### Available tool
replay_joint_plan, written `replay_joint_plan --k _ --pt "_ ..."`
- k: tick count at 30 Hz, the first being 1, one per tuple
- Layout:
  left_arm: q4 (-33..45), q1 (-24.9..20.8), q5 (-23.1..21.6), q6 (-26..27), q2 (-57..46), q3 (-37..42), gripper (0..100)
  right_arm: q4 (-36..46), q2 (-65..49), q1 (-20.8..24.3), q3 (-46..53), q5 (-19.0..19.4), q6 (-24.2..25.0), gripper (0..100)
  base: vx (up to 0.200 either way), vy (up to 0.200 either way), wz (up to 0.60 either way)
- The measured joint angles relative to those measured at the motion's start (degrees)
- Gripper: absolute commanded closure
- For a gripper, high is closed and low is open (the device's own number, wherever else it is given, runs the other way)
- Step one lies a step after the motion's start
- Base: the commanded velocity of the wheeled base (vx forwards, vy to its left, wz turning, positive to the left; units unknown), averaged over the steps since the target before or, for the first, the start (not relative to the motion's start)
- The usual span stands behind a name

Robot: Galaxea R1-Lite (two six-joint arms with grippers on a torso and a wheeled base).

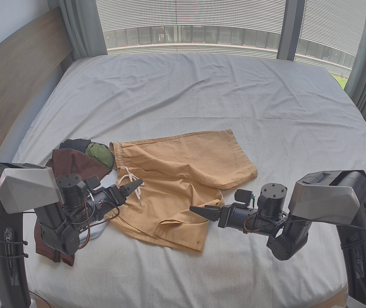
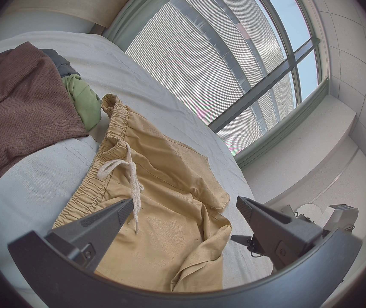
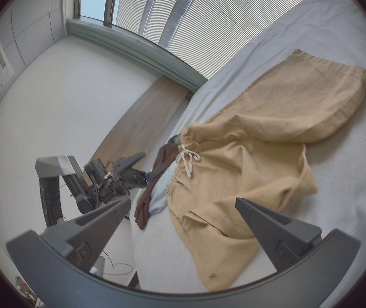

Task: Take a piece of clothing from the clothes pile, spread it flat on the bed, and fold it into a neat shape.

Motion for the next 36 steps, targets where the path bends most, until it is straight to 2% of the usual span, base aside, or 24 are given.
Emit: replay_joint_plan --k 3,9,15,28,29,36 --pt "0.0 0.02 0.02 0.0 0.06 -0.06 0 -0.22 0.69 -0.49 2.84 -0.05 -3.33 0 0.0 0.0 0.0" --pt "0.0 0.02 0.02 0.0 0.11 -0.06 0 -0.35 0.67 -0.16 6.68 -0.09 -6.86 0 0.0 0.0 0.0" --pt "0.0 0.0 0.04 0.0 0.13 -0.04 0 1.16 1.0 0.2 5.66 -0.13 -7.52 0 0.0 0.0 0.0" --pt "0.02 -0.04 0.09 0.0 0.15 -0.04 0 7.38 2.45 -2.26 -0.2 -0.35 -7.88 0 0.0 0.0 0.0" --pt "0.02 -0.02 0.09 0.0 0.15 -0.04 0 7.92 2.54 -2.26 -0.63 -0.33 -7.9 100 0.0 0.0 0.0" --pt "0.0 0.02 0.04 0.0 0.15 -0.04 0 11.17 3.54 -2.45 -4.85 -0.46 -7.98 100 0.0 0.0 0.0"
